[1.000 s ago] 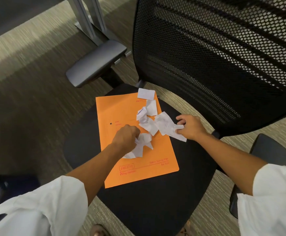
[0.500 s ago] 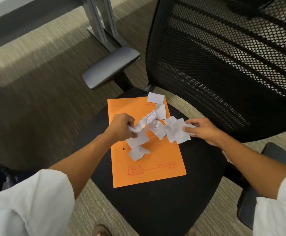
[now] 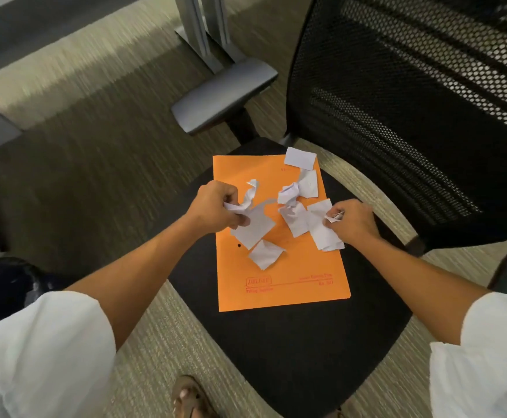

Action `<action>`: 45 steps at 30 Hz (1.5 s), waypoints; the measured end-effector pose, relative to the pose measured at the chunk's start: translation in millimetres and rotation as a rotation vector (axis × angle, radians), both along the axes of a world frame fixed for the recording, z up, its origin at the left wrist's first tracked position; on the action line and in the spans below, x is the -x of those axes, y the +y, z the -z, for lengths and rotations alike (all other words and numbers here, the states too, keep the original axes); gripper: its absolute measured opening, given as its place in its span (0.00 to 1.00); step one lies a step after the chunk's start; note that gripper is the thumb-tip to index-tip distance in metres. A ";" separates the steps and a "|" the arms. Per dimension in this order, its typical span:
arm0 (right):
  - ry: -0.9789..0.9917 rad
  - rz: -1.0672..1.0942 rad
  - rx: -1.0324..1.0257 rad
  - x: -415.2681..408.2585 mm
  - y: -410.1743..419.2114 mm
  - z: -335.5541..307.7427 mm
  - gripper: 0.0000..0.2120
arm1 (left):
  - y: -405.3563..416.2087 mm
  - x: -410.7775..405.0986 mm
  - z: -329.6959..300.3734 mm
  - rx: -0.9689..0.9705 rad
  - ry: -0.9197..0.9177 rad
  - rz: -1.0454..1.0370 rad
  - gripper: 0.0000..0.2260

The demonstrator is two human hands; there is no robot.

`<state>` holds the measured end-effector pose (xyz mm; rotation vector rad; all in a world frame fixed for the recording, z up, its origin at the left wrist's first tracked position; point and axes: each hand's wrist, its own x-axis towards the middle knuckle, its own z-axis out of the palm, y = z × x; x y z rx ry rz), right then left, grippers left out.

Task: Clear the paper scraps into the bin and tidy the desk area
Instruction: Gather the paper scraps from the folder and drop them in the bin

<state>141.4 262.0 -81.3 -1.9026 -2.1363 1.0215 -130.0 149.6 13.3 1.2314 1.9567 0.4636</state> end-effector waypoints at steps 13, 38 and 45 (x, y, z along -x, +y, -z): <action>0.443 0.161 0.317 -22.9 -12.0 -26.5 0.18 | -15.7 -43.5 36.5 0.365 0.071 0.489 0.29; 0.498 0.225 0.499 -25.4 -28.7 -54.3 0.13 | -31.3 -45.6 18.4 0.145 0.015 -0.174 0.08; 0.554 0.168 0.485 76.9 -41.6 -109.0 0.11 | -83.6 43.9 -5.2 0.049 -0.270 -0.543 0.05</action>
